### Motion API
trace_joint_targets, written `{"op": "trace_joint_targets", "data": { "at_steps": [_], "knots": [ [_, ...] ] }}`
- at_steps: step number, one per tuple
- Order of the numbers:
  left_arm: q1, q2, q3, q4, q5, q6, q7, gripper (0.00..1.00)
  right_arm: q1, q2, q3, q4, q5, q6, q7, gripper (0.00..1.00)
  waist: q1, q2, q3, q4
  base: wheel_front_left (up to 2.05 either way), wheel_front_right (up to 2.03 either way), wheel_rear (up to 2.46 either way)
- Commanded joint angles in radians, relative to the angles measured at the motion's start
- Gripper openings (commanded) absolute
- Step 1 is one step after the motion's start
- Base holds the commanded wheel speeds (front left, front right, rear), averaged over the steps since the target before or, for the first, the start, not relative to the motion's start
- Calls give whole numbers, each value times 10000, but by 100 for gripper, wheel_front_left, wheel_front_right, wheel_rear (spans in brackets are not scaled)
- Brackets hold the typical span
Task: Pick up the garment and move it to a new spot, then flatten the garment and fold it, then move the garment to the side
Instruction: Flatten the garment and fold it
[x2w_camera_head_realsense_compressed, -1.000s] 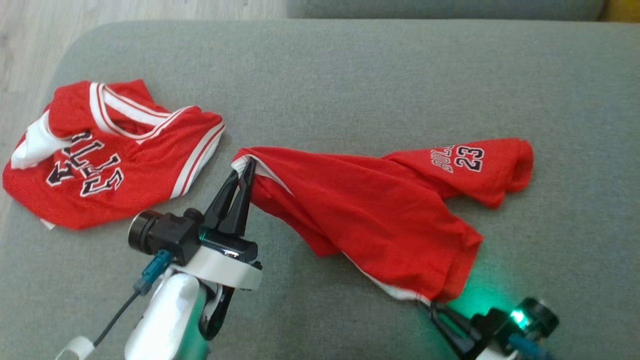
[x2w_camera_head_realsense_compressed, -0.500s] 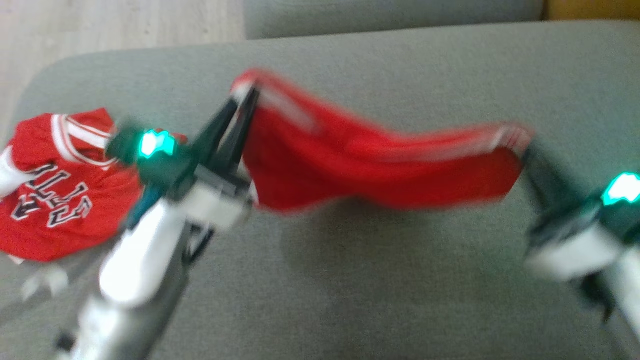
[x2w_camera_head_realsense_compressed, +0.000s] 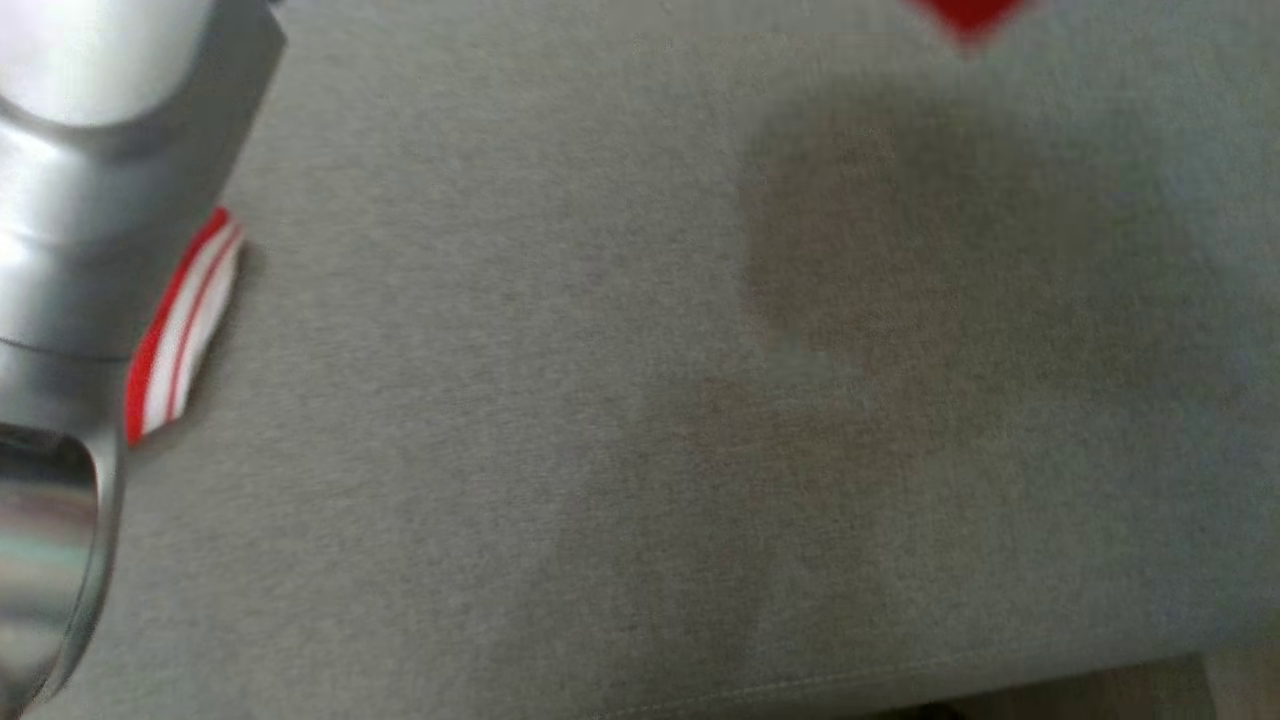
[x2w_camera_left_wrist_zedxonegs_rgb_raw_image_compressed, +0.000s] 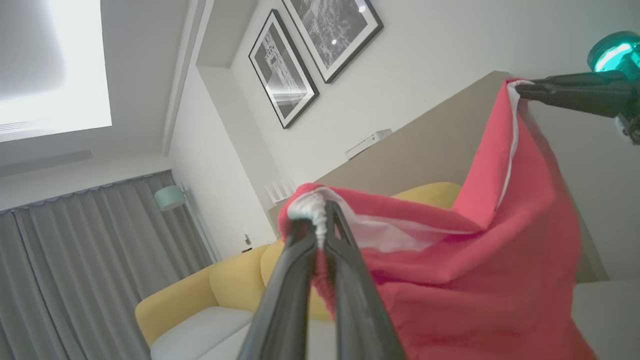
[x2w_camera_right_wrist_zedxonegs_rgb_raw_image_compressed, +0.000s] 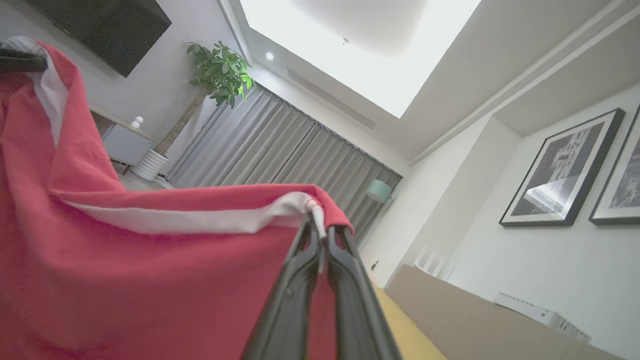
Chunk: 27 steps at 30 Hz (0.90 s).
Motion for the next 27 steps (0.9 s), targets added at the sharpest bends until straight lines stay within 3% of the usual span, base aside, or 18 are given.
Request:
{"op": "trace_joint_targets", "data": {
  "at_steps": [1,7,10,17,22,27],
  "knots": [
    [-339,303,357,-368,43,19,-28,0,88,-272,-146,-313,-83,65,-17,0,-5,0,413,-338,0,0,0],
    [1621,1086,435,-2249,519,18,-35,0,1687,-290,-706,-741,-75,65,-17,0,-5,0,463,-278,0,0,0],
    [3475,1647,112,-3245,823,18,-35,0,3673,-87,-1068,-880,15,65,-17,0,-5,0,412,-191,0,0,0],
    [8998,2285,-435,-4620,1049,285,-36,0,9117,1281,-2127,-1419,968,65,-17,0,-5,0,121,-186,0,0,0],
    [10894,2388,-721,-5336,1214,431,-37,0,11387,1533,-3087,-2564,1507,65,-17,0,-5,0,-78,27,0,0,0],
    [11385,2205,-480,-5874,836,389,-37,0,12268,1171,-3624,-3225,1864,65,-17,0,-5,0,-54,315,0,0,0]
  ]
}}
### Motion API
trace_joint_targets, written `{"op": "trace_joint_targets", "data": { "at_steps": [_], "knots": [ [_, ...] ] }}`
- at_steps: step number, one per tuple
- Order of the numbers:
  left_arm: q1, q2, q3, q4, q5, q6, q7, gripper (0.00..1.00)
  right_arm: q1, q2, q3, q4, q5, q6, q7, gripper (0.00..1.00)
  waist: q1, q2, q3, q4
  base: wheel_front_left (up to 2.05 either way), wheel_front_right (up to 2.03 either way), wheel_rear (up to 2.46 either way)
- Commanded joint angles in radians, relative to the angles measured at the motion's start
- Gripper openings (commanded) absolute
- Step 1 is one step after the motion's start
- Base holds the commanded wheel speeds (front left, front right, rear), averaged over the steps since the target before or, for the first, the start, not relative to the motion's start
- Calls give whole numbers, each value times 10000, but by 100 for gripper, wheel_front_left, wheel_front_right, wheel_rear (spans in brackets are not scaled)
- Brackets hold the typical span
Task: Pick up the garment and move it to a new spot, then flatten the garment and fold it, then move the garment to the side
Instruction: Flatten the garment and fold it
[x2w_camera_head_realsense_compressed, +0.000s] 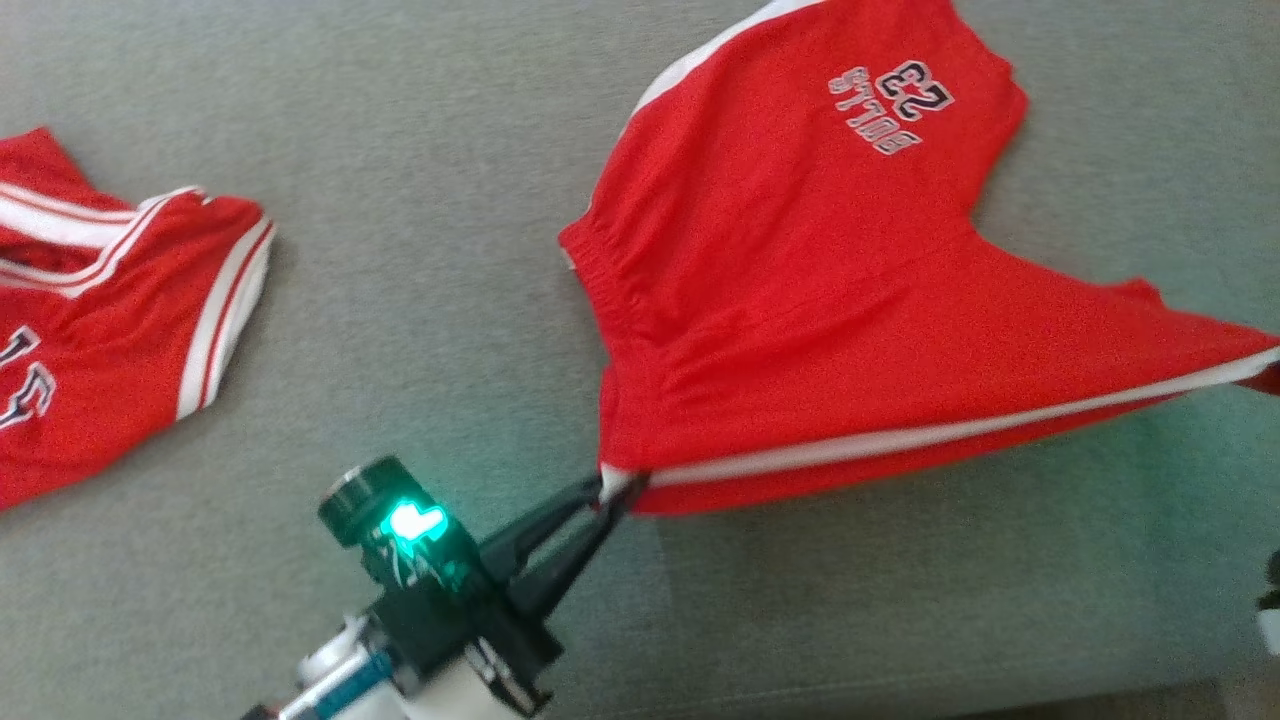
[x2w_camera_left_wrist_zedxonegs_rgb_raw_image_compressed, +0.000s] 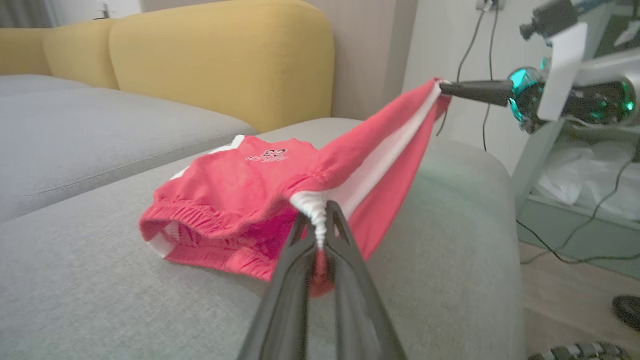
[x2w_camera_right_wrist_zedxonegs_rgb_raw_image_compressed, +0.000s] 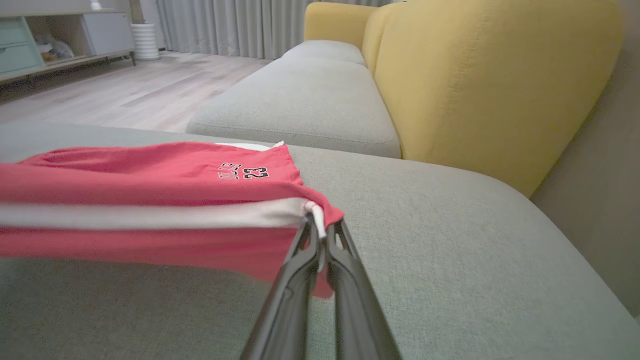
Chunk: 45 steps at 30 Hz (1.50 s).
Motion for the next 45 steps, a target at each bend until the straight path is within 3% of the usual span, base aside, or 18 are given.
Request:
{"op": "trace_joint_targets", "data": {
  "at_steps": [1,9,12,14,15,23,24,25,27,28,32,37,45],
  "knots": [
    [-245,49,610,-366,-296,-33,-12,0,-142,-702,-126,-325,64,65,-23,0,4,0,74,235,0,0,0],
    [-2530,-1202,818,1030,-1882,-347,5,0,-2602,-2676,859,579,532,65,994,0,4,0,788,1392,0,0,0],
    [-3585,-1704,536,1937,-2966,-369,100,0,-4031,-3395,1701,1176,792,65,1383,11,4,0,1145,1751,0,0,0],
    [-4308,-1818,201,2434,-3580,-372,135,0,-5042,-3729,2341,1591,953,65,1581,7,4,0,1386,1927,0,0,0],
    [-4631,-1872,70,2671,-3881,-373,129,0,-5528,-3927,2714,1799,979,65,1653,0,4,0,1503,2011,0,0,0],
    [-6445,-2318,-837,4020,-5291,-376,2,0,-9191,-4518,5529,3631,1318,65,1919,0,4,0,2148,2488,0,0,0],
    [-6557,-2375,-892,4151,-5429,-376,-3,0,-9520,-4463,5814,3888,1483,65,1954,35,4,0,2188,2511,0,0,0],
    [-6649,-2427,-890,4247,-5513,-376,-5,10,-9800,-4421,6125,4134,1643,65,2034,100,4,0,2210,2524,0,0,0],
    [-6743,-2496,-916,4385,-5592,-376,-8,82,-10246,-4305,6613,4644,1973,65,2172,100,4,0,2230,2525,0,0,0],
    [-6754,-2524,-899,4421,-5612,-376,-9,100,-10396,-4251,6838,4824,2122,65,2131,100,4,0,2221,2519,0,0,0],
    [-6475,-2516,-545,4436,-5166,-377,-10,100,-10498,-4140,7529,5479,2849,65,1812,100,4,0,2009,2435,0,0,0],
    [-5345,-2601,536,3931,-3751,-374,-11,100,-10194,-4014,8002,6152,4040,65,1891,100,4,0,1660,2390,0,0,0],
    [-3013,-3267,2133,2156,-1238,234,-12,100,-9782,-3713,8471,6984,5630,65,2954,100,4,0,1309,2876,0,0,0]
  ]
}}
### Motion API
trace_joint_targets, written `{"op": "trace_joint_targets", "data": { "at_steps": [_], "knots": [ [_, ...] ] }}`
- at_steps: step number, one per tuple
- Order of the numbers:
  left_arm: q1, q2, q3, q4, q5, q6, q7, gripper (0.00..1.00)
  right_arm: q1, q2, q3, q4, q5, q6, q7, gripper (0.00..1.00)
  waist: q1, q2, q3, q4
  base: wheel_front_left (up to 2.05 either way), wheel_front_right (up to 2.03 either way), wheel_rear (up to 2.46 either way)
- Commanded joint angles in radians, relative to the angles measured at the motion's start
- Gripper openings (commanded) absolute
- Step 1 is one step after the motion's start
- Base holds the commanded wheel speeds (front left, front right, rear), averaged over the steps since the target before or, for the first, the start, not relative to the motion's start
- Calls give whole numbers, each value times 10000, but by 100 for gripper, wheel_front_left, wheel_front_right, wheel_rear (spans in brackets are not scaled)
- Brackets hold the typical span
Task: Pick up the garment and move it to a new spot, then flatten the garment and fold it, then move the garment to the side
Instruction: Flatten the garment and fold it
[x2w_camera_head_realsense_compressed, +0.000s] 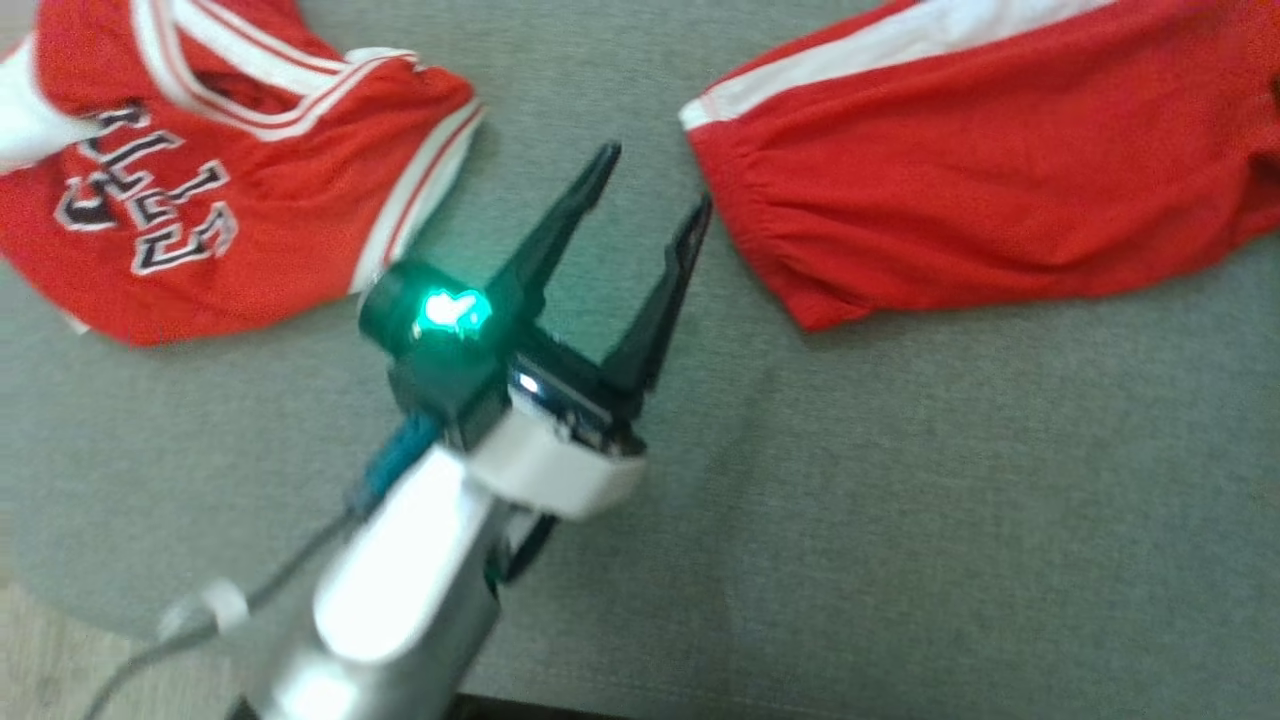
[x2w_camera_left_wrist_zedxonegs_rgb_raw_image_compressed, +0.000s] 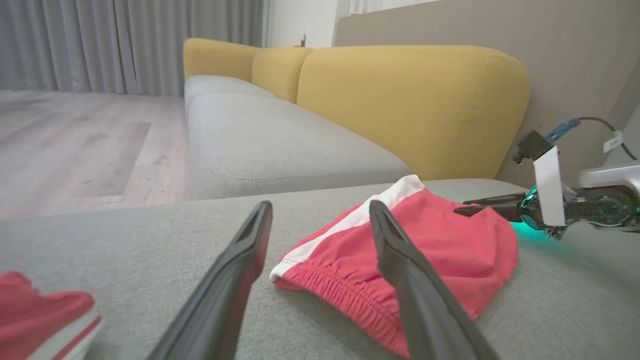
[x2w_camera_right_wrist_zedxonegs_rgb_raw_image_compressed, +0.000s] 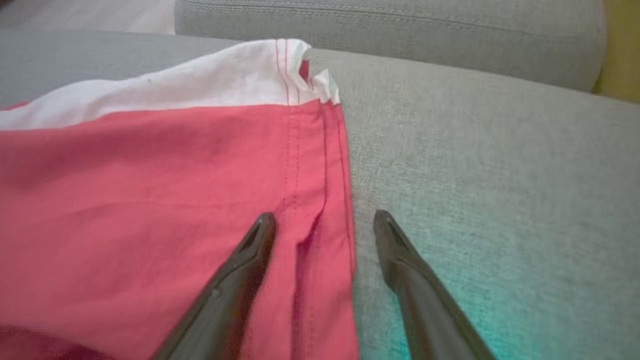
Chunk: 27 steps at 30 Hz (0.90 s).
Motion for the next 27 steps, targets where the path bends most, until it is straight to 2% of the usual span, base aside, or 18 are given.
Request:
{"op": "trace_joint_targets", "data": {
  "at_steps": [1,4,5,7,8,9,11,17,27],
  "knots": [
    [48,84,405,-408,107,51,-50,100,417,-247,60,-23,120,65,139,100,1,0,-144,184,0,0,0],
    [954,-197,785,-1089,758,166,-50,100,710,-140,206,434,868,65,1046,100,1,0,-389,456,0,0,0],
    [1228,-270,882,-1274,915,194,-50,100,810,-110,262,558,1095,65,1390,92,1,0,-484,519,0,0,0],
    [1713,-374,1009,-1564,1183,210,-50,100,956,-49,286,790,1495,65,1883,40,1,0,-688,586,0,0,0],
    [1916,-411,1050,-1674,1305,207,-50,100,1030,-10,297,839,1670,65,2051,9,1,0,-801,592,0,0,0],
    [2102,-443,1085,-1774,1397,194,-50,100,1114,30,301,850,1836,65,2145,0,1,0,-928,584,0,0,0],
    [2432,-498,1187,-1950,1504,174,-51,100,1289,36,356,731,2044,65,2152,0,1,0,-1188,518,0,0,0],
    [3187,-589,1611,-2227,1640,133,-51,100,1919,-148,457,493,2077,65,1025,0,1,0,-2062,-1,0,0,0],
    [3724,-627,1964,-2269,1884,-146,-51,100,2708,-1037,358,859,1872,65,-312,0,1,0,-2641,-884,0,0,0]
  ]
}}
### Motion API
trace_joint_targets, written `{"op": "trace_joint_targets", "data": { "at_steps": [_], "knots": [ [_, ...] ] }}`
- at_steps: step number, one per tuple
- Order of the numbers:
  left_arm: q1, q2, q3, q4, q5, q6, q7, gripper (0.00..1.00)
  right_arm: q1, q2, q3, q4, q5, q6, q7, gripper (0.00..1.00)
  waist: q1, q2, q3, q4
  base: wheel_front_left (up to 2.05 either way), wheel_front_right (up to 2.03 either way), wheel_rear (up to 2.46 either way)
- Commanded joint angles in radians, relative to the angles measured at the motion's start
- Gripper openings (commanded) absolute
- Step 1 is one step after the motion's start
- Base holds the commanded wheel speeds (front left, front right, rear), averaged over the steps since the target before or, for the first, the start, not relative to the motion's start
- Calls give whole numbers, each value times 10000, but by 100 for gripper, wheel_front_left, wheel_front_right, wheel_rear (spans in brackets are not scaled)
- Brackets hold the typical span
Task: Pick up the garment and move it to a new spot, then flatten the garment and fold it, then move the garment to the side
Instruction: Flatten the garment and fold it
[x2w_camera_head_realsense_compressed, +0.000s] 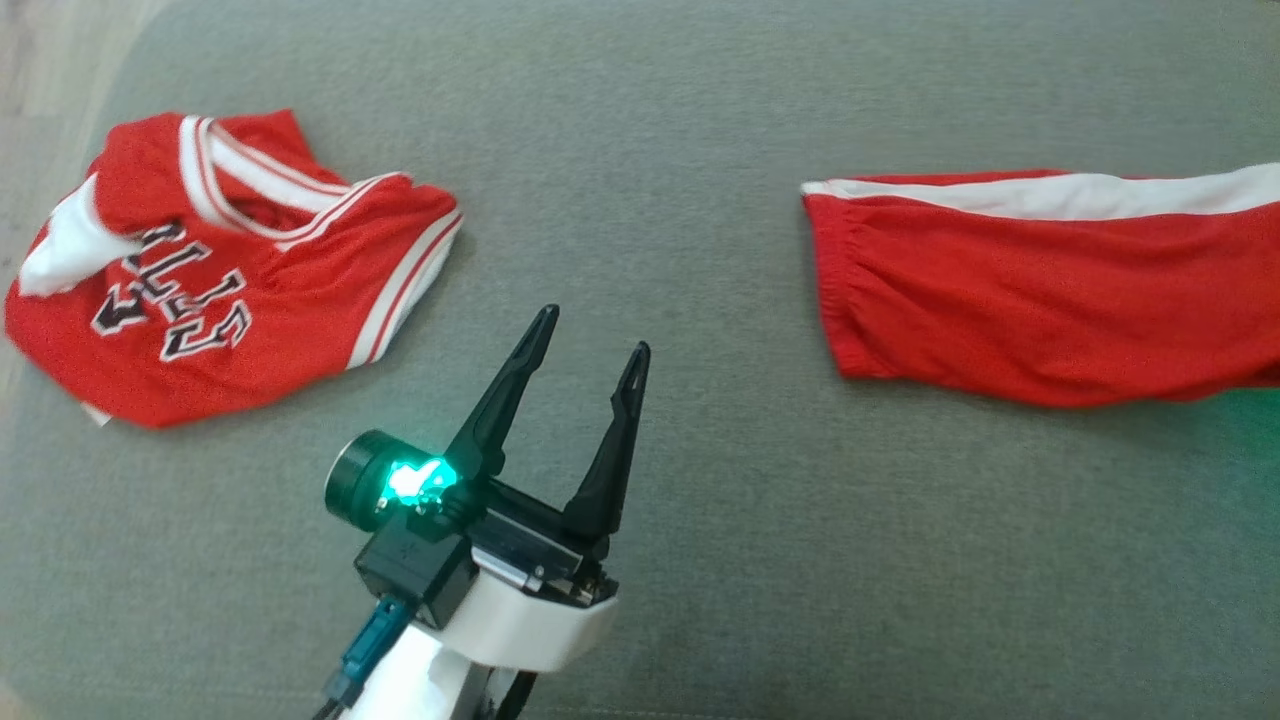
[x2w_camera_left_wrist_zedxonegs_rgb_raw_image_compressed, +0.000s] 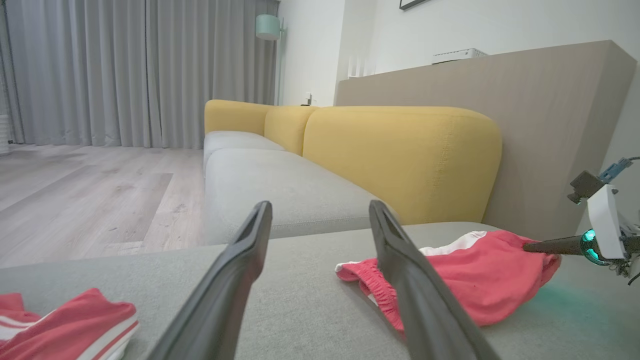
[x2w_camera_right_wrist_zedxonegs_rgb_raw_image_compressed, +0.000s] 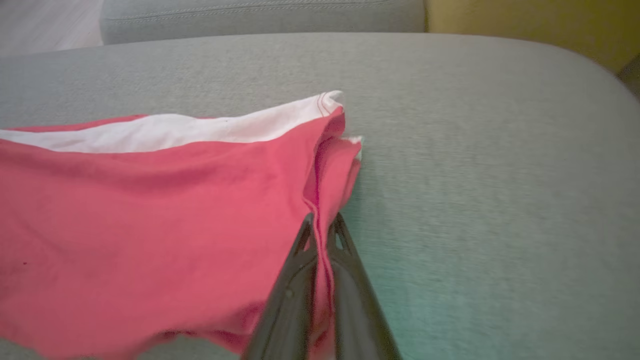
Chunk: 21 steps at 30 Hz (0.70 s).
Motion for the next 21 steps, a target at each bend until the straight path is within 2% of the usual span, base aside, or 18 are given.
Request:
{"op": "trace_joint_targets", "data": {
  "at_steps": [1,6,10,16,17,21],
  "knots": [
    [11,-27,340,-347,110,-57,-51,100,278,-566,-93,-18,-67,65,-261,0,1,-1,-127,-231,0,0,0],
    [9,-36,273,-223,141,-190,-51,100,-163,-423,-210,-253,-335,65,-676,0,1,-1,-162,-424,0,0,0],
    [7,-43,218,-94,116,-240,-51,100,-832,-156,-80,-956,-995,65,-858,0,1,-1,-320,-436,0,0,0],
    [159,-49,131,0,-36,-286,-51,100,-2035,843,608,-2797,-2591,65,-223,0,1,-1,-600,-215,0,0,0],
    [159,-49,131,0,-36,-286,-51,100,-2035,843,608,-2797,-2591,65,-223,0,1,-1,-600,-215,0,0,0],
    [205,-51,25,-18,-169,-282,-51,100,-2269,1517,1448,-3892,-3228,65,582,0,1,-1,-617,-2,0,0,0]
  ]
}}
